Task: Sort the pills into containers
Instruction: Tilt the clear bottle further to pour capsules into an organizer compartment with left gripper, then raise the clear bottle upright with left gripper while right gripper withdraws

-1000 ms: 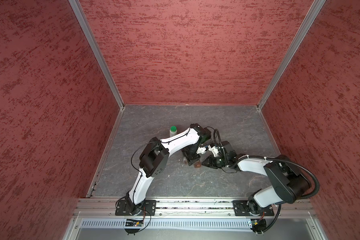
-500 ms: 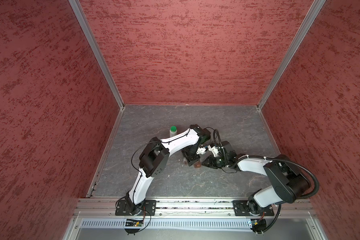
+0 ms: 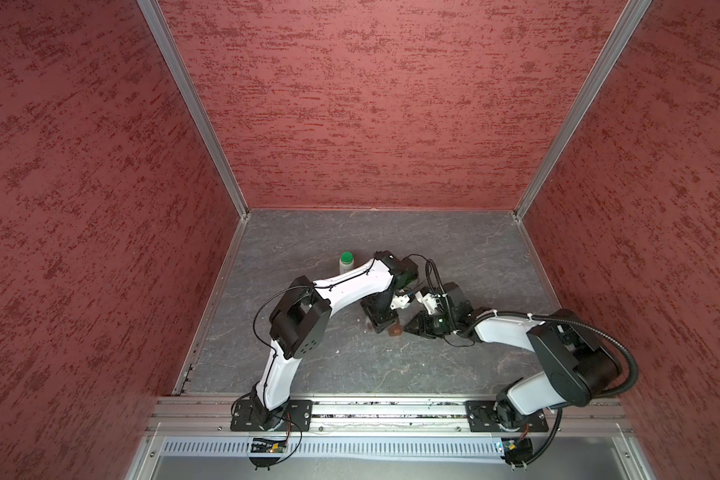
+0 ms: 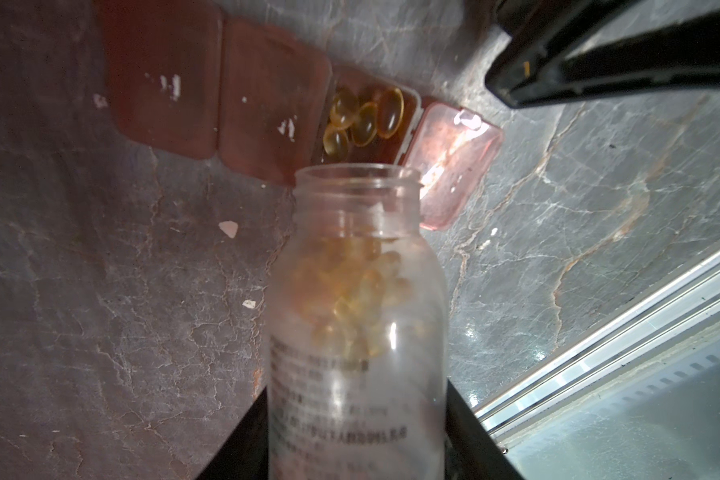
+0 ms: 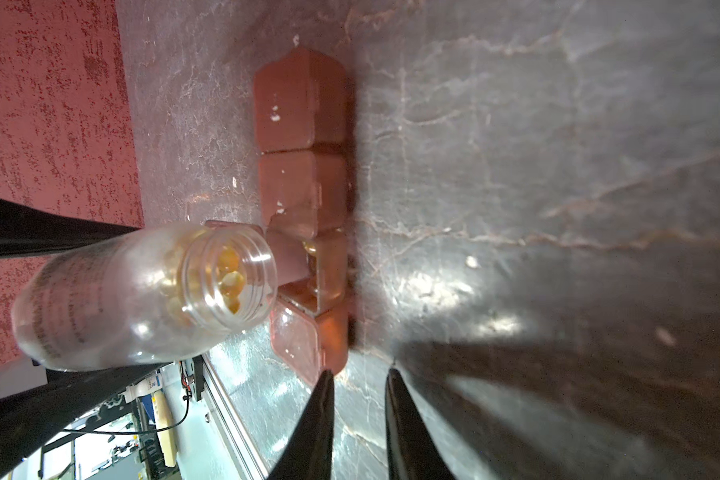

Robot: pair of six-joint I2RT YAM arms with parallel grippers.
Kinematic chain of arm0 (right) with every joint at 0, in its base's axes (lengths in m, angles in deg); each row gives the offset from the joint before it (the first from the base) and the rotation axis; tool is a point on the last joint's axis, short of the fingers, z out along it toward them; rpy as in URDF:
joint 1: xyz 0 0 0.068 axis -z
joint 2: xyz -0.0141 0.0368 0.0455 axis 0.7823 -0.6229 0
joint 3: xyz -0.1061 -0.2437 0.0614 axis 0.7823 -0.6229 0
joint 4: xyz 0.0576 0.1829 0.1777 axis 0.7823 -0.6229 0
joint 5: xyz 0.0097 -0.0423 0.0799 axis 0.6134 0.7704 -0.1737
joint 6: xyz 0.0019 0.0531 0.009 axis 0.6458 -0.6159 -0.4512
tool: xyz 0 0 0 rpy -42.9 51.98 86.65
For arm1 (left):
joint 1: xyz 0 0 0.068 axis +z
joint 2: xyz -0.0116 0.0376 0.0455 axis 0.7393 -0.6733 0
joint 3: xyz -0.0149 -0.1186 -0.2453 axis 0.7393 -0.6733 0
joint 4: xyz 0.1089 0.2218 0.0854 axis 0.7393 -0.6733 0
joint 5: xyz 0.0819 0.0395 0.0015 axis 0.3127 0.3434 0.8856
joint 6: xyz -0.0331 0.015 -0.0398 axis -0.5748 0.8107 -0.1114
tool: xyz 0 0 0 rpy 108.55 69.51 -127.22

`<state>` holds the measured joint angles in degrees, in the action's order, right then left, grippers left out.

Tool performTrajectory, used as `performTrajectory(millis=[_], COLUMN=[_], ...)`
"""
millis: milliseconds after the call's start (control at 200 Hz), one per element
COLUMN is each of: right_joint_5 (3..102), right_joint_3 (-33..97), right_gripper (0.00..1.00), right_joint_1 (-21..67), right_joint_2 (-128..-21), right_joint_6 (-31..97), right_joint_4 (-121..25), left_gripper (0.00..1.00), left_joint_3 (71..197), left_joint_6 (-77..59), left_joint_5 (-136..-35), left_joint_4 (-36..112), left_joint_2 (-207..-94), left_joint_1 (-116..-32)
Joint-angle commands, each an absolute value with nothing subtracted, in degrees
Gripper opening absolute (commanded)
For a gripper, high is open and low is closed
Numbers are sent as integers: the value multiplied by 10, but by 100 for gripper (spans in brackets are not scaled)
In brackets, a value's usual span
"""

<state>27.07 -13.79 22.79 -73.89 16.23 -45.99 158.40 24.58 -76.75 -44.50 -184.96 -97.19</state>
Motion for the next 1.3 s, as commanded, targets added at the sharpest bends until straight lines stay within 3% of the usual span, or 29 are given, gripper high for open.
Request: performTrajectory(millis=[0,631,1092,1297], right_joint_5=[287,359,533,591], right_joint_3=[-119,-51,58,95], right_gripper=[23,24,29,30], right_joint_1=[226,226,233,234], right_joint_2=[-727,-628,-530,-537], right_joint_6=[164,160,153,151], right_joint_4=[-472,-618,-810,-842], left_gripper=[0,0,0,0], left_joint_3=[1570,1384,1043,898], left_joint_6=[237,212,143,136], left_joint_5=[-780,-835,-863,-870], left_joint_4=[-415,-165,392,710], left_joint_2=[-1822,-1683,-1456,-1422], left_joint_1=[-968,-954,-939,-944])
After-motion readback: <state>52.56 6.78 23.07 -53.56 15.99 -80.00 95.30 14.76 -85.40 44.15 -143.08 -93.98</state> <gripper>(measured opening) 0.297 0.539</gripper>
